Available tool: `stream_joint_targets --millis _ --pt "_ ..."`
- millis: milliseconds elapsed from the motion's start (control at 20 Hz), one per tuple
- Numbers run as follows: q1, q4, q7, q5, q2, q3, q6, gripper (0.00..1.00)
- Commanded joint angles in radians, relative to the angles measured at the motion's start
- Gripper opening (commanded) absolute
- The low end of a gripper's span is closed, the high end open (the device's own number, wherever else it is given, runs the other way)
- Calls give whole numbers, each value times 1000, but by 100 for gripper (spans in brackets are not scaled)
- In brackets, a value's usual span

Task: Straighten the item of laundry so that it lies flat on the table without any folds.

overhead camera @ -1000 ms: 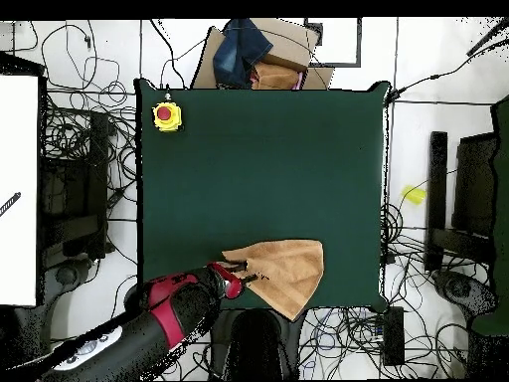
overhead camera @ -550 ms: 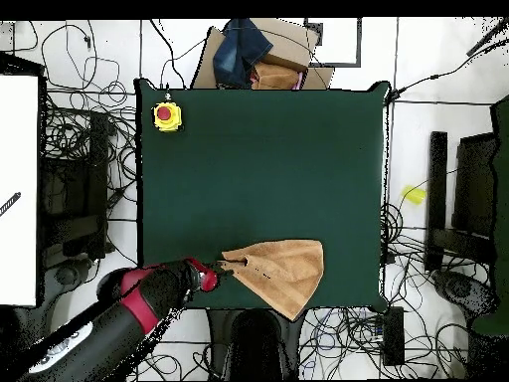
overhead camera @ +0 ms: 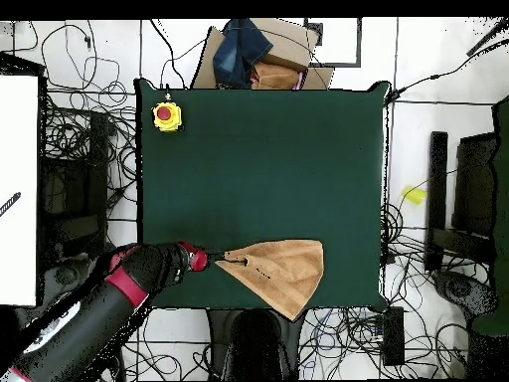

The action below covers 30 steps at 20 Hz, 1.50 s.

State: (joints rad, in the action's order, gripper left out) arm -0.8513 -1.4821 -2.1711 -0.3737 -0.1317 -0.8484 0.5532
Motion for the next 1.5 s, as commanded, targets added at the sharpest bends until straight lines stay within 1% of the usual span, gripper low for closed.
stream_joint_targets --millis 50,100,250,400,550,750,1300,1500 --pt "75 155 -281 -56 -172 42 -116 100" --pt "85 166 -275 -57 -187 39 -131 100" --pt "90 195 -290 -65 -236 2 -116 100" --pt "97 189 -279 -66 -237 5 -122 100" --pt "100 198 -283 -71 -258 -6 -121 100" --pt "110 207 -269 -68 -265 -2 -112 100" --pt "85 256 -311 -109 -298 -33 -87 100" --pt "71 255 -313 -119 -303 -44 -86 100"
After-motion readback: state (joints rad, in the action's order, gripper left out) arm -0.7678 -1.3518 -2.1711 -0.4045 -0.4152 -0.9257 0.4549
